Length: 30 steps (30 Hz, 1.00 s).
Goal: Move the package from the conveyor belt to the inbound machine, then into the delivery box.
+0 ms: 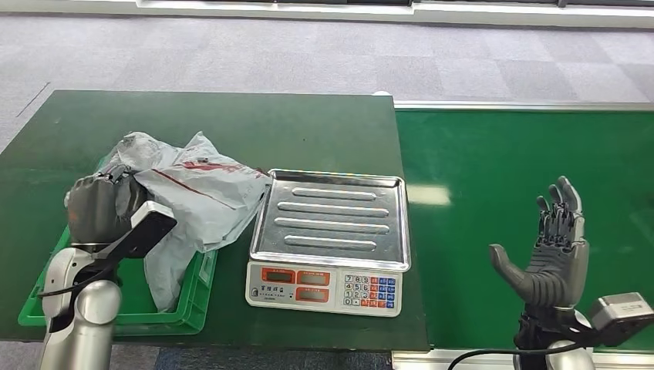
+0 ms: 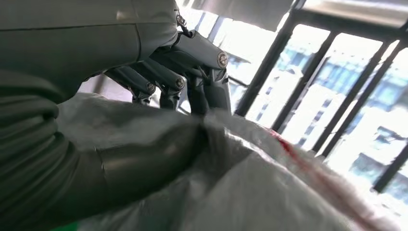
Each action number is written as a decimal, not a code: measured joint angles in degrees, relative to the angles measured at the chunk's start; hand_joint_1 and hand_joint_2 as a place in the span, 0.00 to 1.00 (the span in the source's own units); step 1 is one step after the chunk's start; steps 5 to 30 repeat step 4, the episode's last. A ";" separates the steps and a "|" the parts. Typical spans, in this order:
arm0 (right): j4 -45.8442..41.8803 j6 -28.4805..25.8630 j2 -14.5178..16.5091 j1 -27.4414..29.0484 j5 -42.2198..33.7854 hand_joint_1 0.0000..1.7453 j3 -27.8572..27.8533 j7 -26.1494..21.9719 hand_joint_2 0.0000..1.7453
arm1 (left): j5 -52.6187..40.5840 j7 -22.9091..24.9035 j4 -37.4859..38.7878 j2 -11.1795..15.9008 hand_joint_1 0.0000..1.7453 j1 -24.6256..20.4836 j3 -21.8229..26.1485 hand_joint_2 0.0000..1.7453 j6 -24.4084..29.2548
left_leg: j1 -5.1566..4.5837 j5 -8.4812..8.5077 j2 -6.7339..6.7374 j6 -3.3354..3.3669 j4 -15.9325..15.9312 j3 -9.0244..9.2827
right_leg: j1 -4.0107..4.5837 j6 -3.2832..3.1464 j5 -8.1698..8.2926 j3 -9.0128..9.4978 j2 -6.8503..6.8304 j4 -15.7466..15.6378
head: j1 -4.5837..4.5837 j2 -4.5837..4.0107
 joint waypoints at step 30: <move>-0.04 -0.41 0.12 0.33 0.73 0.00 -0.19 0.14 1.00 | -2.90 1.83 2.86 0.12 0.00 2.08 1.99 1.00 2.05 | 0.00 0.00 -0.01 0.00 0.00 0.00 | 0.00 0.00 0.00 -0.01 -0.01 0.00 | -0.01 0.00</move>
